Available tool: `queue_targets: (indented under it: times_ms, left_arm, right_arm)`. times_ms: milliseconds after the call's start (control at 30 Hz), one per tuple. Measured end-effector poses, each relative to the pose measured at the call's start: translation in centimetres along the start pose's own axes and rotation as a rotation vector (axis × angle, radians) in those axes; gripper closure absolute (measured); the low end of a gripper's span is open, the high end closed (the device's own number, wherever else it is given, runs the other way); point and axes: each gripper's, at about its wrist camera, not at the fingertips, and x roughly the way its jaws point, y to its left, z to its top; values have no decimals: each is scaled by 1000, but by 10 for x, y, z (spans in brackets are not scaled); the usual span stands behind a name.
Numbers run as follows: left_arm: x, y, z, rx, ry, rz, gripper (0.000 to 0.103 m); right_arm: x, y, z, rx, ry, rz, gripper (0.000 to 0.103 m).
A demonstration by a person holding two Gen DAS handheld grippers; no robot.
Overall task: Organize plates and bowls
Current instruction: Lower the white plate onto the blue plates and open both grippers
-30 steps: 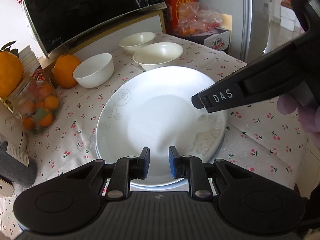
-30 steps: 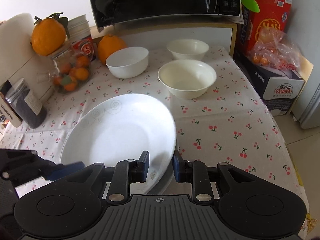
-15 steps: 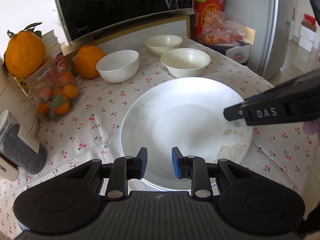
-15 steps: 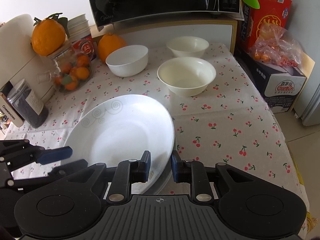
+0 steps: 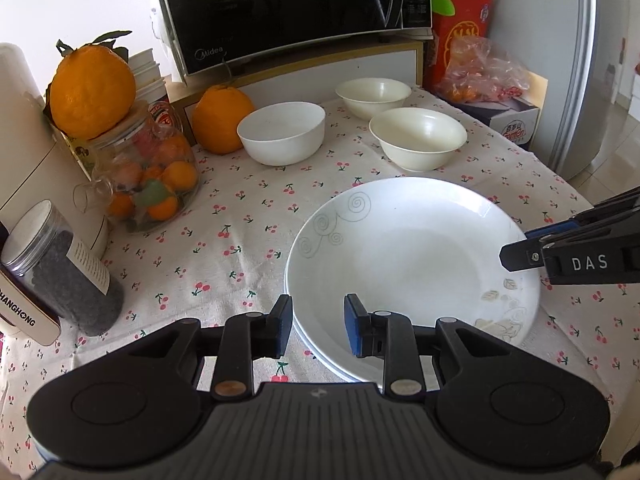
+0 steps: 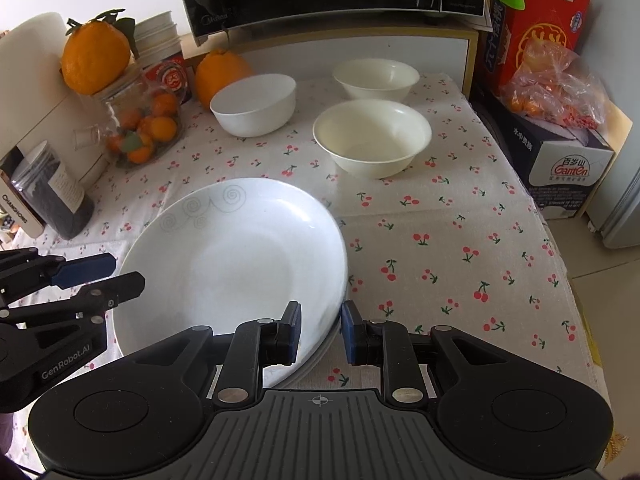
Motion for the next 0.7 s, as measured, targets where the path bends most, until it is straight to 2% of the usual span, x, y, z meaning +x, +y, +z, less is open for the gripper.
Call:
queue_targets:
  times_ms: [233,500,633,700]
  left_arm:
    - [0,0,0,5,5,-2,77]
    - [1,1,-1,-2,8,1,70]
    - [0,1,0,-11,7,7,61]
    - [0,2,0,-18,6,11,52]
  right_arm:
    - [1,-1,1,1,4,4,81]
    - [-1,-2,2,8,13,20,78]
    - [-2,-5,4,32,16,39,65]
    - [-4,-6,6,37,13,45,57]
